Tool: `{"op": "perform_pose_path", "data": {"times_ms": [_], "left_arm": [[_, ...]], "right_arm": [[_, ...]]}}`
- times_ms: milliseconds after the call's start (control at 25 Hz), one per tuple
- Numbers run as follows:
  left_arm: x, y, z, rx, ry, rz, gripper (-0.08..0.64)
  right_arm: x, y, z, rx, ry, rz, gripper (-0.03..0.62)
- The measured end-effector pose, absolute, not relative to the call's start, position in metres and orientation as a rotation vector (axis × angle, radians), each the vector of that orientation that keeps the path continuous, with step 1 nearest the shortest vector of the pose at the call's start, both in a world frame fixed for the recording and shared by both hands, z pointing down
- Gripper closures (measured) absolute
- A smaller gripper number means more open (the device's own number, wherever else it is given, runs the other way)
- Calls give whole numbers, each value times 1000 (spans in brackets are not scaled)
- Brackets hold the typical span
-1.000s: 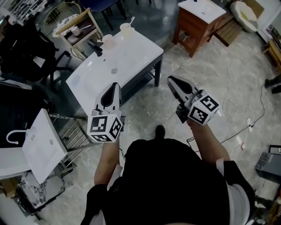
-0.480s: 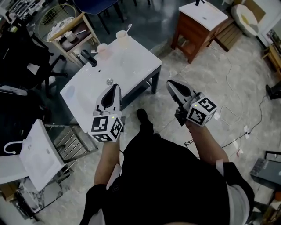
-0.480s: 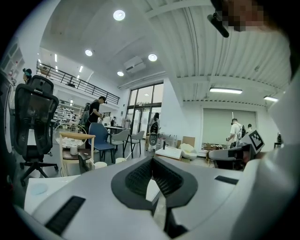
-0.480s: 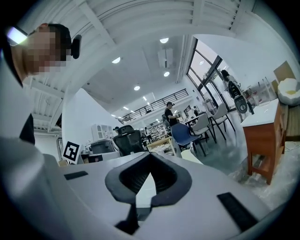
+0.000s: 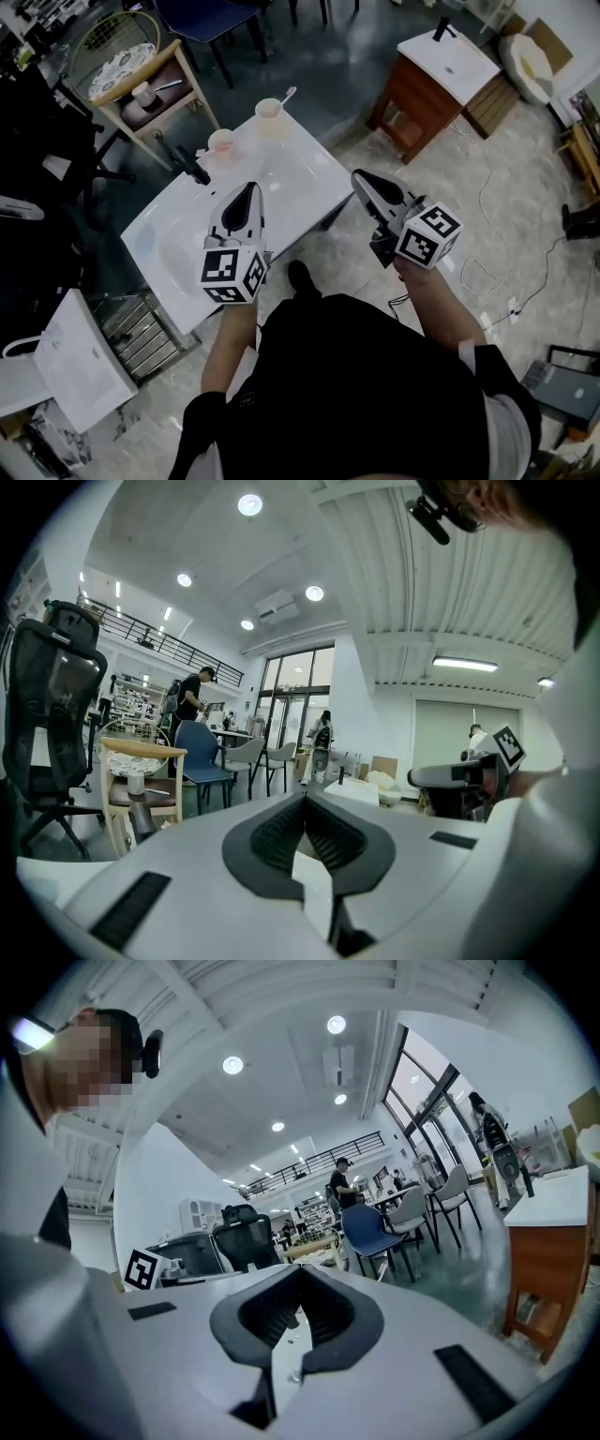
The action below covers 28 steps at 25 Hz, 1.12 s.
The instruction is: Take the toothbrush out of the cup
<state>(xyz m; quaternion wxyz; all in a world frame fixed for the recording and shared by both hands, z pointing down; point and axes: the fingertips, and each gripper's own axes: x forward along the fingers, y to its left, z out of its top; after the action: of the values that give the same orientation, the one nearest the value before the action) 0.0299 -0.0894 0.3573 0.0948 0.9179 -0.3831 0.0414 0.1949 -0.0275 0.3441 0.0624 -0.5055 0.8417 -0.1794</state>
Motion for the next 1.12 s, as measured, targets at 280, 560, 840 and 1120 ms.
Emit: {"op": "perform_pose_path", "data": {"times_ms": [280,560,840,1120], "left_arm": [[55,-158,358,2765,-1089,184,545],[85,-211,376,2751,-1083,284,545],[132,-266,402,2710,-1163,439,494],[181,-320,447,2680,-1239,646,434]], "right_arm": [[192,-106,354,-1505,2574,-632,565],[210,-160,366,-1455,2569,-678,565],[252,-215,380,-1353,2617,-745,565],[319,-256,391,-1298,2651,-801,565]]}}
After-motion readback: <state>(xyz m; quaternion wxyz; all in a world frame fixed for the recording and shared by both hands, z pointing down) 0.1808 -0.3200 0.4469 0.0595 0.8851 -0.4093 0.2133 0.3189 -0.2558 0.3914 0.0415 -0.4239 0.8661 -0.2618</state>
